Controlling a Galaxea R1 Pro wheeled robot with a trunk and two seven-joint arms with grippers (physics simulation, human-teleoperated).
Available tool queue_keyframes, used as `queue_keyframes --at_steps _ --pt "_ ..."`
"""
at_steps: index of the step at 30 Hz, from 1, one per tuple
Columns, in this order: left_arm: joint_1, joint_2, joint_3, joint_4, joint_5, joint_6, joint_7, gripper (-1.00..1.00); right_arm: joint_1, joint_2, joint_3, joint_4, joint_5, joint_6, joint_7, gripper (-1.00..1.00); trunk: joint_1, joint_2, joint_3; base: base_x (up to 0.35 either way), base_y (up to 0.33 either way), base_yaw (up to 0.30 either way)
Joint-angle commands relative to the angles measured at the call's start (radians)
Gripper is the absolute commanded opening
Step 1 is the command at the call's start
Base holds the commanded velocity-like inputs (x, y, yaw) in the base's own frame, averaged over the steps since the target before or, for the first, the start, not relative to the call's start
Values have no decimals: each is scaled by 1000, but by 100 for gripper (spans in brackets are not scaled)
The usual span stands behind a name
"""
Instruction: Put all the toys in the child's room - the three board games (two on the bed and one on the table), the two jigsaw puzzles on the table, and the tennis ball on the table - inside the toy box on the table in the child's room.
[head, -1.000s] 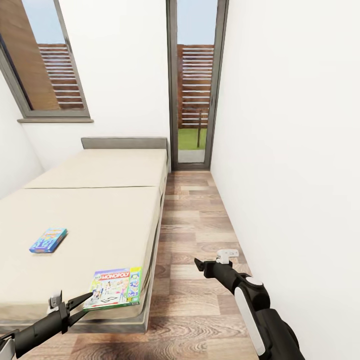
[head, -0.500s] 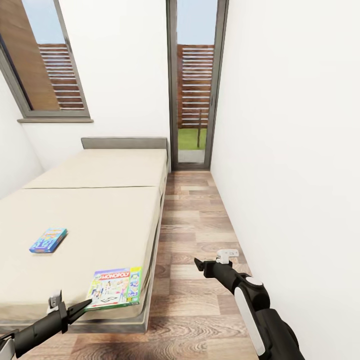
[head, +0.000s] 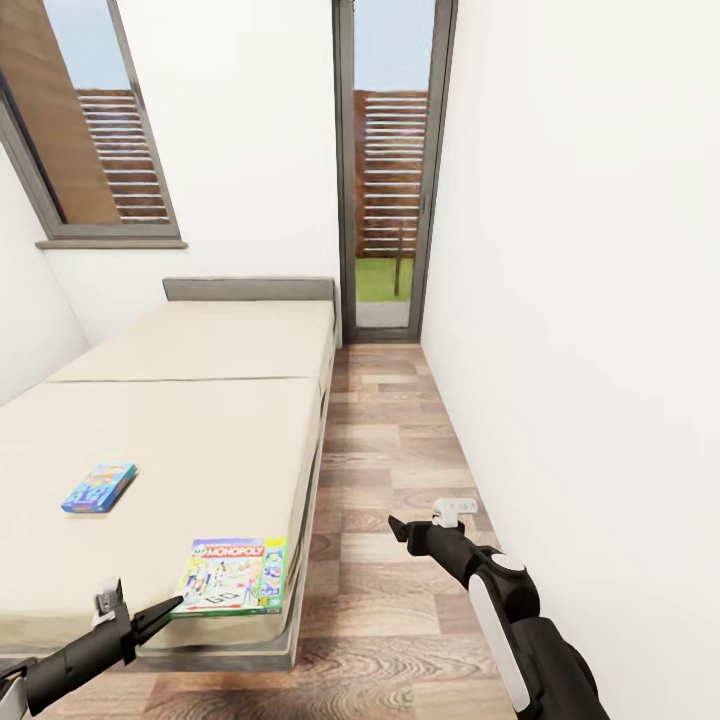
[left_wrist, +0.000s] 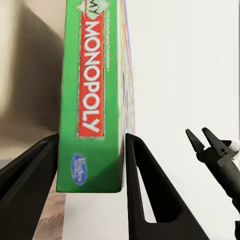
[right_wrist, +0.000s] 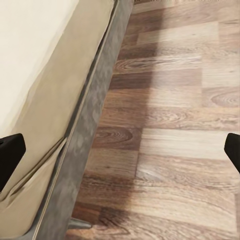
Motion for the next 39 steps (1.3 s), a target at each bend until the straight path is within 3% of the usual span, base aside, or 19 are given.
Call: queue_keyframes --at_steps 1,15,21,26,30,32,34,39 --pt "0 0 0 0 0 10 -3 -100 0 0 -1 -1 -4 5 1 100 -4 7 2 0 0 0" --pt "0 6 1 -9 1 13 -4 -100 0 0 12 -1 -2 5 0 100 -58 105 46 0 0 0" --pt "0 28 0 -24 1 34 -4 -100 0 0 13 -1 -2 4 1 100 -81 147 65 0 0 0" --pt "0 69 -2 -118 1 140 -12 -100 0 0 12 -1 -8 4 0 100 -85 154 68 0 0 0" --pt "1 112 -6 -191 -3 195 -106 -100 0 0 11 0 -12 4 -2 100 -100 182 81 0 0 0" --pt "1 121 -12 -208 -9 205 -189 -100 0 0 5 6 -16 5 -1 100 -108 196 87 0 0 0" --pt "2 124 -16 -218 -13 208 -234 -100 0 0 2 12 -25 6 -2 100 -115 210 93 0 0 0" --pt "2 127 -66 -260 -15 213 -234 -100 0 2 1 19 -50 11 -9 100 -134 245 109 0 0 0"
